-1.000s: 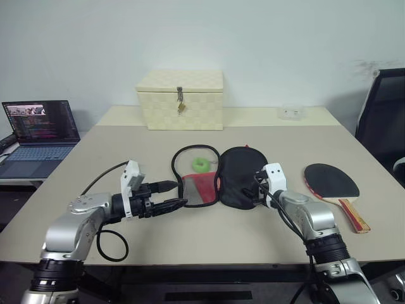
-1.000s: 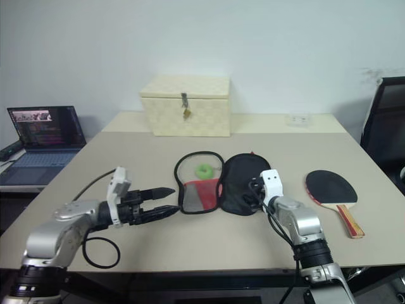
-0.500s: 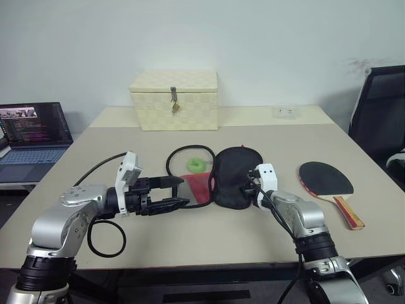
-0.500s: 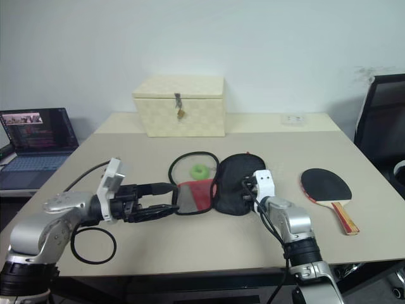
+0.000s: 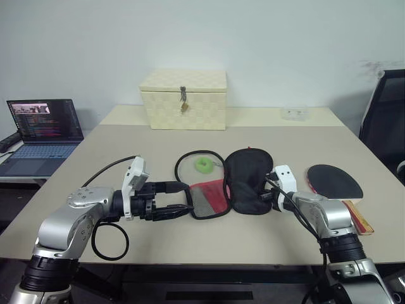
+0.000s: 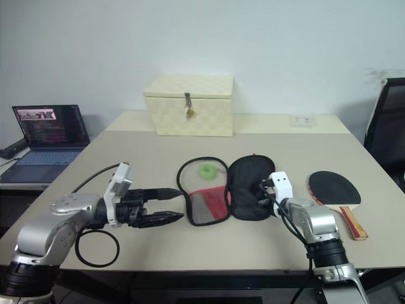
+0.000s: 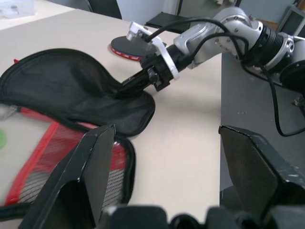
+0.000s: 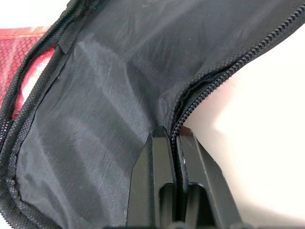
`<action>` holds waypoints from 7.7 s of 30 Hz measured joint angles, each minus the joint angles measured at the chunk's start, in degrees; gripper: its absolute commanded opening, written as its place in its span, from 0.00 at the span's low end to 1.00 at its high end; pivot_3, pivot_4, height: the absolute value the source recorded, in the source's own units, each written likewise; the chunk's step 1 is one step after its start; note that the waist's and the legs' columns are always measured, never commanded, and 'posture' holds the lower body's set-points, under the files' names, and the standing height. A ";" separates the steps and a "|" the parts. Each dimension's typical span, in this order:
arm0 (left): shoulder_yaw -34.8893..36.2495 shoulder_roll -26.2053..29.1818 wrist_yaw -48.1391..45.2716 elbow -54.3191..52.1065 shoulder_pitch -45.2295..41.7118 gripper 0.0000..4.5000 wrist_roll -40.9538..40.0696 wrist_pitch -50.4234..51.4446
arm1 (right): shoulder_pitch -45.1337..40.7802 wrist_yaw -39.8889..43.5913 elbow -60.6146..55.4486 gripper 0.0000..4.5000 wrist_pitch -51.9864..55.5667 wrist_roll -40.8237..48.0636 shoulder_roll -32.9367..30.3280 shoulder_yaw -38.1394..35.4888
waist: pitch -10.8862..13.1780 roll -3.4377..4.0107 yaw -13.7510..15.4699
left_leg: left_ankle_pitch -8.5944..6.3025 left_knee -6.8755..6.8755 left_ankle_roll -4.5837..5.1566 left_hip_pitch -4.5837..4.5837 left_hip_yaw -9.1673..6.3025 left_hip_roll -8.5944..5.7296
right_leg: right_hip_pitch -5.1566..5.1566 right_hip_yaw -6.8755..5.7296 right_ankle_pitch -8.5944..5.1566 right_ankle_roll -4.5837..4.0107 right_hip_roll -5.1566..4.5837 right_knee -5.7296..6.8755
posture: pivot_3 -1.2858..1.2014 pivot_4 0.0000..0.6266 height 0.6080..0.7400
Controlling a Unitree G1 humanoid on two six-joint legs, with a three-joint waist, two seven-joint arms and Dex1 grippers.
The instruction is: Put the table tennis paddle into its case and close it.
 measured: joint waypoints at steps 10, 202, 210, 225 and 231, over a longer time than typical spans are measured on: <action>-0.89 -0.01 -0.76 0.52 -0.60 0.85 0.79 -1.75 | 0.98 0.37 -0.84 0.00 2.24 1.14 -3.66 -3.07 | 0.00 0.00 -0.05 | 0.00 0.00 0.00 -0.04 0.00 0.01 | -0.02 0.00 0.00 0.00 0.01 -0.01 | 0.52 0.24 1.00; -4.66 -33.79 19.42 71.22 -44.10 0.01 30.23 -35.32 | 4.91 8.56 -21.46 1.00 3.15 16.99 -20.85 -9.05 | 0.08 -0.03 -0.70 | 0.00 0.90 0.03 -0.85 0.09 -0.12 | -0.90 0.11 0.08 0.01 0.44 0.94 | 0.52 0.24 1.00; -2.83 -22.68 5.46 41.08 -25.61 0.01 20.69 -22.50 | -2.27 1.88 -0.11 1.00 -3.22 8.27 -10.38 -3.90 | 0.07 0.01 -1.42 | 0.02 0.90 -0.01 -0.83 0.09 0.15 | -0.95 0.17 0.07 -0.04 0.38 1.00 | 0.52 0.24 1.00; 0.18 -15.51 11.42 19.60 -15.61 0.01 15.49 -10.16 | -10.76 8.08 24.77 1.00 -16.41 -2.72 -8.36 0.83 | 0.06 0.02 -0.16 | 0.02 0.93 0.01 -0.80 0.11 0.10 | -0.89 0.12 0.07 -0.03 0.26 0.99 | 0.52 0.24 1.00; 0.18 -15.13 12.94 18.12 -15.40 0.01 14.43 -9.03 | -10.72 11.19 25.00 1.00 -15.82 -3.03 -9.05 0.76 | 0.06 0.02 -0.14 | 0.01 0.93 0.01 -0.79 0.11 0.09 | -0.88 0.12 0.07 -0.03 0.27 0.98 | 0.52 0.24 1.00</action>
